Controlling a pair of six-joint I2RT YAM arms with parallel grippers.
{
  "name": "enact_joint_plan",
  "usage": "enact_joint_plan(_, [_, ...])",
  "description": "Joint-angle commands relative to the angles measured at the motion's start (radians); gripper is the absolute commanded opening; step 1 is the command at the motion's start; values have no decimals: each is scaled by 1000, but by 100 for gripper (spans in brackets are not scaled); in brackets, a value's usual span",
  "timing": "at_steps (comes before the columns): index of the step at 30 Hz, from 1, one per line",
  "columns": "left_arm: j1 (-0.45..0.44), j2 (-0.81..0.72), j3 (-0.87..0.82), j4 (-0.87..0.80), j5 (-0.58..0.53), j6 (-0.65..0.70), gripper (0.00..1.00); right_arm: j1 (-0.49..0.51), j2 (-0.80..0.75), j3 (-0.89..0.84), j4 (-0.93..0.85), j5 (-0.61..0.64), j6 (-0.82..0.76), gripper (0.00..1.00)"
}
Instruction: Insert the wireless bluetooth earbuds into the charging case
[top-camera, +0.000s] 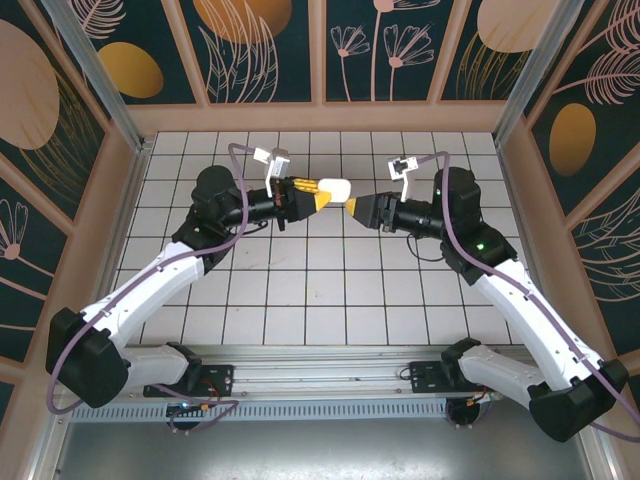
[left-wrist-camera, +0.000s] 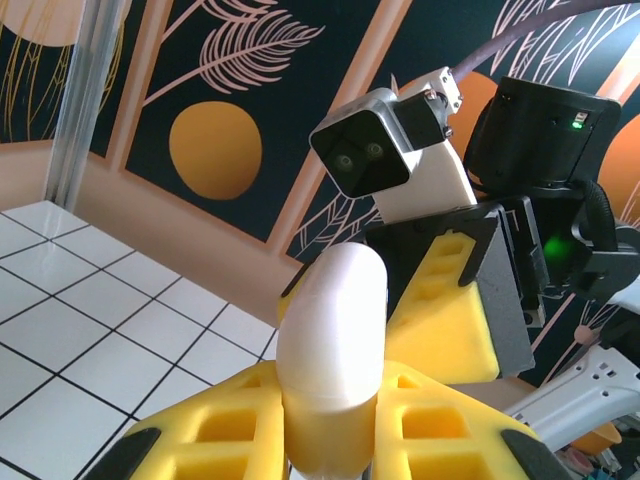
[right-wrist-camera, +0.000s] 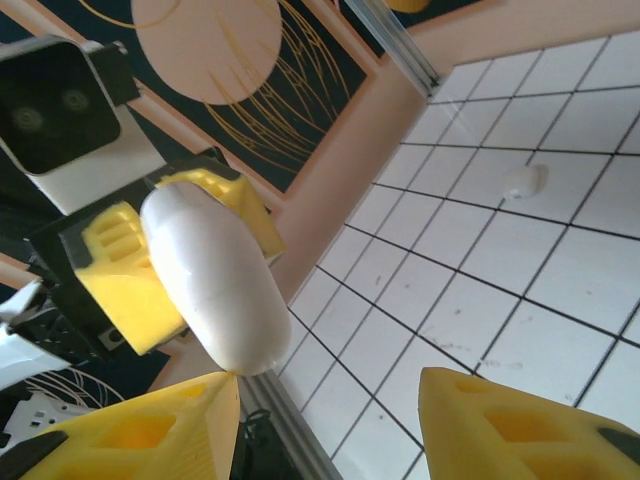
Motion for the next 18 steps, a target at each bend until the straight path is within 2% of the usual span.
enact_joint_plan(1, [-3, 5, 31, 36, 86, -39, 0, -3, 8, -3, 113, -48, 21, 52])
enact_joint_plan(6, [-3, 16, 36, 28, 107, -41, 0, 5, 18, 11, 141, -103, 21, 53])
enact_joint_plan(9, [-3, 19, 41, 32, 116, -43, 0, 15, 25, 16, 144, -108, 18, 56])
enact_joint_plan(12, [-3, 18, 45, 32, 125, -36, 0, 20, 45, 22, 133, -105, 13, 56])
enact_joint_plan(14, [-3, 17, 47, 18, 135, -23, 0, 20, 58, 23, 135, -110, 14, 49])
enact_joint_plan(18, [-3, 18, 50, -24, 149, 12, 0, 22, 75, 30, 136, -119, 18, 27])
